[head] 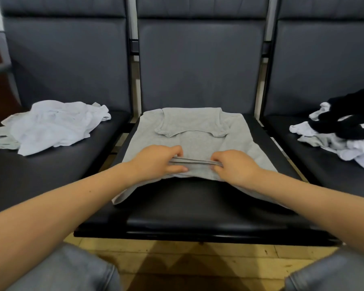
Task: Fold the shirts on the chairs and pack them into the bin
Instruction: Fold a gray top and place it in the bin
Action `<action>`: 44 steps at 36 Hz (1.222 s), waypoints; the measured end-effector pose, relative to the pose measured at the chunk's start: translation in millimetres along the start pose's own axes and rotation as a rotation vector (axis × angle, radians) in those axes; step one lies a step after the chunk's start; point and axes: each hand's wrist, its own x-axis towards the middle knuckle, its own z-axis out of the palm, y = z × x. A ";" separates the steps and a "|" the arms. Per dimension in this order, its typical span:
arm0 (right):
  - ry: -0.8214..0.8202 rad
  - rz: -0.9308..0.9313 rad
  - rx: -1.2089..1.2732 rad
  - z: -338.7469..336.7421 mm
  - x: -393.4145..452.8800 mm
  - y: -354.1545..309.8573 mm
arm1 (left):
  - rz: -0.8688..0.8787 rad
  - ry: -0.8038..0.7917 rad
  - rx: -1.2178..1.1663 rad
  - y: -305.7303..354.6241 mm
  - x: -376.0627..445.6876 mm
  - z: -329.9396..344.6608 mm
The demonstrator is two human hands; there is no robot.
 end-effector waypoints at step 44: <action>-0.252 0.287 0.654 -54.6 -89.7 88.0 | -0.521 0.019 -0.395 -48.1 -82.3 -32.1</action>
